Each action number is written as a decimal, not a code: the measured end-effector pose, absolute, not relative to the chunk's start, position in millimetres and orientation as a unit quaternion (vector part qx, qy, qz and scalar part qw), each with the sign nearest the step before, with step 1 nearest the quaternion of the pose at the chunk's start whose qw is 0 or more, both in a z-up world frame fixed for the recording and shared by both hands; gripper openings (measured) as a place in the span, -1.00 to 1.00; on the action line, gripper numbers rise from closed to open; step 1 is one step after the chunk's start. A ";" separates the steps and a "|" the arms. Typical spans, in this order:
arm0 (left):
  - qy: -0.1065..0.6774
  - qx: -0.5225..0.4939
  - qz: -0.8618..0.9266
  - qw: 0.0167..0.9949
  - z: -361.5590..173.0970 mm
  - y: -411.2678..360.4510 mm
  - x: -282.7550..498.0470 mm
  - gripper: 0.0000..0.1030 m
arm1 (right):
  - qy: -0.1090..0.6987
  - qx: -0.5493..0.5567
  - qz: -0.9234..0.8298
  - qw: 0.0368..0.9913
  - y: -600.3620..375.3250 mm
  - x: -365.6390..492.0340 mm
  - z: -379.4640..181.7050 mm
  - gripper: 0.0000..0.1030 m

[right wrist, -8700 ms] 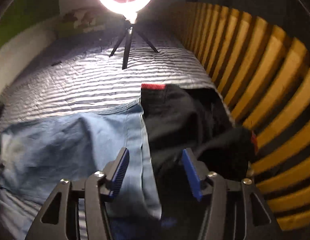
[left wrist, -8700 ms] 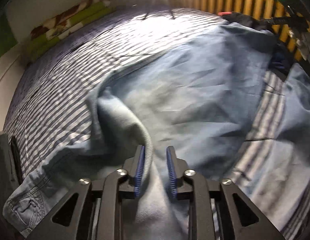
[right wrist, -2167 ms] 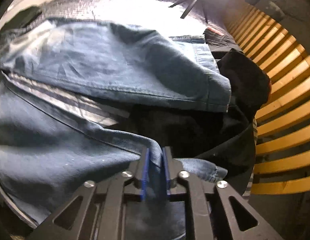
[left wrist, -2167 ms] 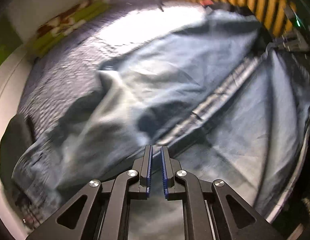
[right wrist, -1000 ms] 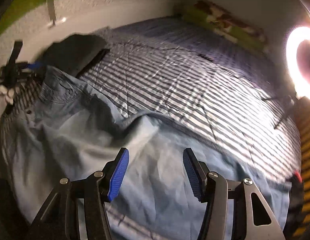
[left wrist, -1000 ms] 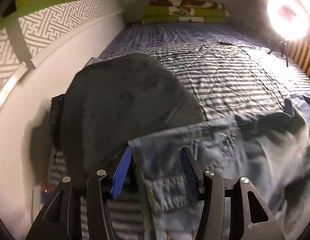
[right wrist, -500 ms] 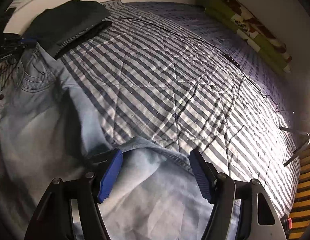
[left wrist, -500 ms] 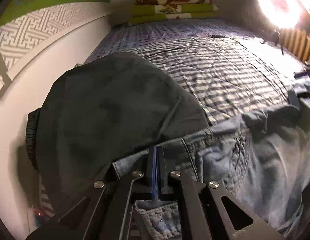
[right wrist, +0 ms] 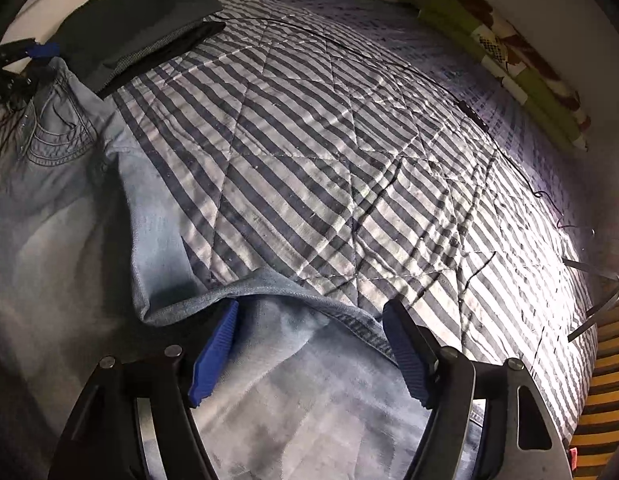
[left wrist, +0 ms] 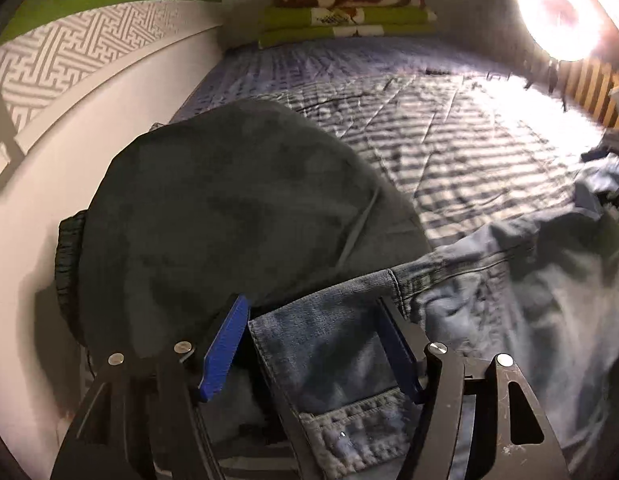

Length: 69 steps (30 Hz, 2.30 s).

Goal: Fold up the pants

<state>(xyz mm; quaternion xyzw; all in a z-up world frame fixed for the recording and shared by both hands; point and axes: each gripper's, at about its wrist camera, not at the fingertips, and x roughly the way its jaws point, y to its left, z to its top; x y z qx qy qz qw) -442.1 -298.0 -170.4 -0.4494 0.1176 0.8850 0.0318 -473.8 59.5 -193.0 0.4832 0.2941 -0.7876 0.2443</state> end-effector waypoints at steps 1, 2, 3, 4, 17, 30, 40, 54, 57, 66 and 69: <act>0.117 -0.450 0.885 0.030 -173.4 -298.0 -443.0 0.34 | 0.293 0.482 -0.788 0.245 60.1 -474.2 -192.6 0.36; 0.111 -0.449 0.886 0.030 -176.8 -299.4 -444.6 0.34 | 0.292 0.482 -0.788 0.247 60.5 -474.2 -193.1 0.36; 0.107 -0.447 0.888 0.031 -178.9 -300.3 -444.6 0.34 | 0.292 0.482 -0.788 0.247 60.3 -474.5 -193.8 0.36; 0.106 -0.446 0.888 0.033 -180.3 -300.5 -444.0 0.31 | 0.293 0.482 -0.787 0.249 59.8 -474.9 -194.9 0.37; 0.138 -0.413 0.898 0.058 -157.9 -284.7 -407.6 -0.77 | 0.309 0.476 -0.777 0.273 54.8 -484.9 -202.3 0.42; 0.189 -0.367 0.909 -0.064 -111.0 -298.4 -382.7 -0.81 | 0.259 0.479 -0.773 0.324 58.7 -491.3 -200.8 0.63; 0.173 -0.390 0.901 -0.076 -118.2 -318.1 -391.5 -0.81 | 0.308 0.466 -0.779 0.284 53.1 -504.8 -218.1 0.63; 0.184 -0.384 0.902 -0.068 -104.0 -306.5 -394.0 -0.92 | 0.317 0.456 -0.790 0.258 59.1 -468.1 -204.8 -0.96; 0.191 -0.378 0.904 -0.062 -93.3 -300.1 -379.0 -0.92 | 0.298 0.436 -0.813 0.244 69.0 -457.3 -178.6 -0.96; 0.198 -0.370 0.906 -0.052 -63.6 -283.0 -299.0 -0.92 | 0.267 0.376 -0.854 0.240 109.4 -364.5 -87.1 -0.96; 0.198 -0.368 0.907 -0.053 -57.2 -280.3 -265.2 -0.93 | 0.255 0.355 -0.866 0.244 118.6 -316.2 -67.7 -0.96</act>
